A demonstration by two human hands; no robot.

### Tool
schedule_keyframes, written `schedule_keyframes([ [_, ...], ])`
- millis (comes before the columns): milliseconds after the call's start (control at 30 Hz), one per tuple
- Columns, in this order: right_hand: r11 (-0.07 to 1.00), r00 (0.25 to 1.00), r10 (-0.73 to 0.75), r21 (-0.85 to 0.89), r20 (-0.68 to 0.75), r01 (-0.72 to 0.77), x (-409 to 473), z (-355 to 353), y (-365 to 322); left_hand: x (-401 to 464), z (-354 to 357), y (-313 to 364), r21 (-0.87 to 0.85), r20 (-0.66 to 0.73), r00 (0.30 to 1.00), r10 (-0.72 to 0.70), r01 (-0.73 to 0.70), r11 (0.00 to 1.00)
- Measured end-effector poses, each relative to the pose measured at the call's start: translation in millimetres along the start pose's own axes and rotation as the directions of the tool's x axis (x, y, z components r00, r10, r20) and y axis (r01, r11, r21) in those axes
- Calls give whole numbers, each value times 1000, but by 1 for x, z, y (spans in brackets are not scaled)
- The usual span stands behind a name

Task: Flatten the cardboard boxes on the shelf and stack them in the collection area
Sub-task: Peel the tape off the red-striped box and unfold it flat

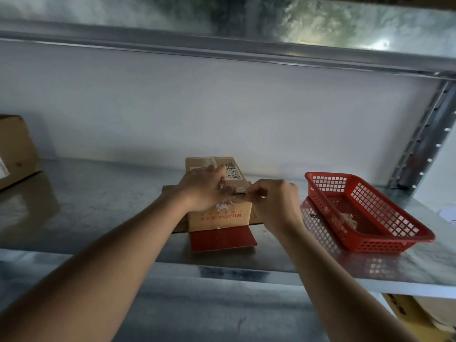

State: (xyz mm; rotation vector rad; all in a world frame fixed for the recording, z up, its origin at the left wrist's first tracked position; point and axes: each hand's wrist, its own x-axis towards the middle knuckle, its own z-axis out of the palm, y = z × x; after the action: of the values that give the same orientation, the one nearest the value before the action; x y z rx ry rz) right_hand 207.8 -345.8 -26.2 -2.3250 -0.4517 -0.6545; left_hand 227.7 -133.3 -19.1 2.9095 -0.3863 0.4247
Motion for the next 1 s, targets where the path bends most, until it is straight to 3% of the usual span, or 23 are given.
schedule_keyframes([
  [67, 987, 994, 108, 125, -22, -105, 0, -3, 6, 0, -1, 0, -37, 9, 1000, 16, -16, 999],
  [133, 901, 966, 258, 359, 3, -241, -4, -4, 9, 0, -2, -1, -99, 19, 999, 32, -30, 995],
  [233, 561, 897, 405, 727, 178, -397, -12, -6, 16, -2, -3, -2, -166, 35, 998, 51, -45, 985],
  [300, 352, 865, 416, 827, 281, -438, -16, -9, 20, -2, -2, -1, -175, 50, 997, 51, -42, 984],
  [367, 304, 860, 410, 843, 305, -444, -17, -10, 23, -2, -2, 2, -181, 65, 997, 34, -22, 983],
  [433, 424, 884, 389, 801, 260, -423, -17, -9, 25, -2, -1, 8, -174, 71, 997, 16, -3, 985],
  [533, 802, 951, 294, 517, 97, -300, -14, -8, 30, -1, -1, 18, -171, 75, 997, -13, 25, 985],
  [567, 873, 967, 247, 421, 60, -248, -13, -10, 31, 0, -1, 21, -174, 74, 997, -22, 35, 984],
  [733, 918, 993, 118, 382, -17, -102, -5, -33, 42, -2, -2, 44, -202, 59, 996, -73, 83, 976],
  [900, 926, 957, -266, 309, 120, 218, -3, -52, 52, 1, 1, 63, -198, 47, 991, -125, 132, 971],
  [1000, 926, 922, -337, 244, 192, 288, 1, -55, 56, 1, 2, 70, -195, 36, 988, -150, 154, 969],
])
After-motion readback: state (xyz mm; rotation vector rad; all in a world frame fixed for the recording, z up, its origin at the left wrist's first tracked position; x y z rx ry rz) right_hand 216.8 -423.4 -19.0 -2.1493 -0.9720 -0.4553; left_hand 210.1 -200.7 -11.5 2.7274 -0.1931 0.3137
